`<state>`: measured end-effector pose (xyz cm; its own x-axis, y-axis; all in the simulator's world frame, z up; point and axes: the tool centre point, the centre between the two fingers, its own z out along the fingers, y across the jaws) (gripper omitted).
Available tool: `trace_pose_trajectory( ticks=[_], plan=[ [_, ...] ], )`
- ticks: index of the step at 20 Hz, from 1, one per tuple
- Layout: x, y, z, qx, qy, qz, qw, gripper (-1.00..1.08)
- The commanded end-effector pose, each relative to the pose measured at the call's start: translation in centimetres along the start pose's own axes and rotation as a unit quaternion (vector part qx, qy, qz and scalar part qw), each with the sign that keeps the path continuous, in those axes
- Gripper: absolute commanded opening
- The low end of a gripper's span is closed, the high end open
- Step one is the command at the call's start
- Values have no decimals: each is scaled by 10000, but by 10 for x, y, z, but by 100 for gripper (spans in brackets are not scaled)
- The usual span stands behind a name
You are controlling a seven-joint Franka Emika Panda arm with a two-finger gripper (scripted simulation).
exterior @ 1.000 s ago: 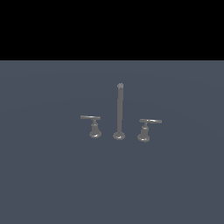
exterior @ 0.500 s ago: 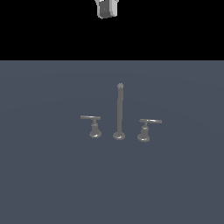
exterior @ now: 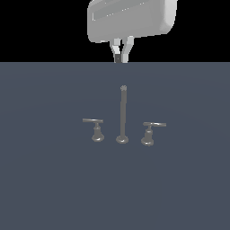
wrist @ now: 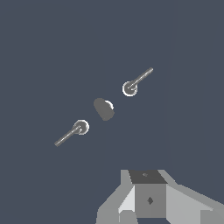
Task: Turn on the faucet by rotating a designated handle.
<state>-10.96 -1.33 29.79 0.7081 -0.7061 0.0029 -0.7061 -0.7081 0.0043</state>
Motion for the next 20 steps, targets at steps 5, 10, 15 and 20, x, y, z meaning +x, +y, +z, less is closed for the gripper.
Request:
trace_pose_trajectory(
  ticks=[5, 10, 15, 20],
  plan=[
    [37, -6, 45, 9, -6, 942, 9955, -100],
    [66, -6, 80, 10, -10, 1667, 9860, -100],
    [96, -1, 117, 7, -10, 2421, 9703, -100],
    [126, 9, 152, 3, -8, 3148, 9492, -100]
  ],
)
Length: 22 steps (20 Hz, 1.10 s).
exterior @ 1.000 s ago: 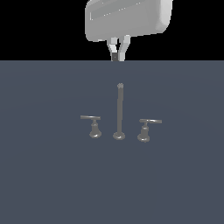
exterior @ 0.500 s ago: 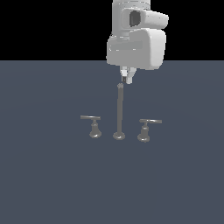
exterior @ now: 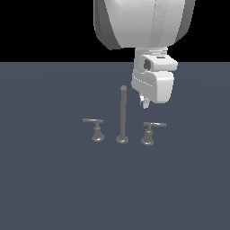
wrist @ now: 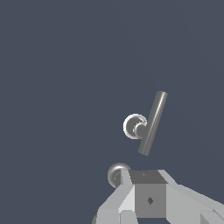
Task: Turn on the faucet by rotating a designated handle.
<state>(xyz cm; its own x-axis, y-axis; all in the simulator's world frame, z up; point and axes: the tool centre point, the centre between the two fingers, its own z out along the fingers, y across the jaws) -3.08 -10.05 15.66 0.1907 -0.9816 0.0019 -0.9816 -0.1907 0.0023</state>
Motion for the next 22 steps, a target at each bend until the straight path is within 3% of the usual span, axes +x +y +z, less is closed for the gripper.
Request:
trace_pose_trajectory(
  ticks=[1, 11, 22],
  plan=[
    [15, -3, 17, 3, 6, 364, 9993, -100],
    [54, -6, 61, 6, 2, 1326, 9912, -100],
    [62, -2, 68, 7, -7, 1484, 9889, -100]
  ],
)
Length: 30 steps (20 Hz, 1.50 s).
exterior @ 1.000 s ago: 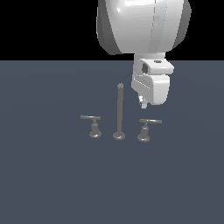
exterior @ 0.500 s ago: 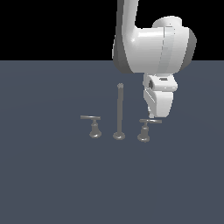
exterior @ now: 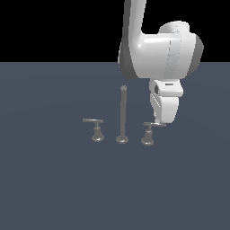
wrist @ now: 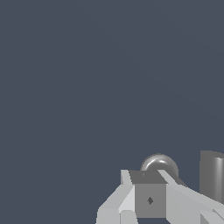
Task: Turn on the faucet by rotating a designated handle.
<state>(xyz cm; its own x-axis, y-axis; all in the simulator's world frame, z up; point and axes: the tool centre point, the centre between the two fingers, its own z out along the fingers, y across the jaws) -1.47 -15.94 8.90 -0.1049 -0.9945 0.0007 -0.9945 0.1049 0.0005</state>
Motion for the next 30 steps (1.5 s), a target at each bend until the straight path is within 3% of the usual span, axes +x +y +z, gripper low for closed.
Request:
trace_pose_trajectory(
  ticks=[1, 8, 10, 23, 25, 30],
  plan=[
    [4, 6, 0, 0, 0, 4, 10000, -100],
    [18, 29, 0, 2, -3, 8, 10000, -100],
    [13, 22, 0, 38, -4, -25, 10000, -100],
    [10, 69, 0, 4, -4, 7, 10000, -100],
    [19, 63, 0, 42, 16, 75, 10000, -100],
    [0, 76, 0, 25, 8, 46, 10000, -100]
  ],
)
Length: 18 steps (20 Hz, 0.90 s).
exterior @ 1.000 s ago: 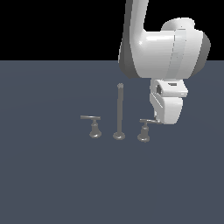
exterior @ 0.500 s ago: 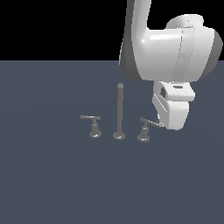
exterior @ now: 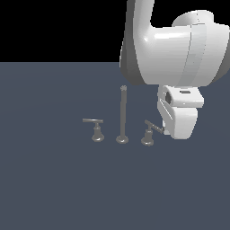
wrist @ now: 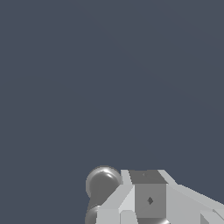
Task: Turn on the faucet by rotating a designated handle.
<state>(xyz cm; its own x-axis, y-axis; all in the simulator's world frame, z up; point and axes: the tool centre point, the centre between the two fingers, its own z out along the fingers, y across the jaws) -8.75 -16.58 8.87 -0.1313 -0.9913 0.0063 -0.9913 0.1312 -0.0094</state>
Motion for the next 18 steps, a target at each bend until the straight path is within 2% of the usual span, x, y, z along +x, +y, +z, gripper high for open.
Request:
trace_pose_trajectory(
  ticks=[1, 7, 8, 17, 18],
  plan=[
    [-18, 7, 0, -27, -22, -92, 10000, -100],
    [-38, 20, -1, -45, -31, -122, 9999, -100],
    [-17, 18, 0, -24, -3, 48, 10000, -100],
    [-76, 11, -1, -46, -31, -119, 9999, -100],
    [-76, 11, -1, -46, -31, -119, 9999, -100]
  ],
)
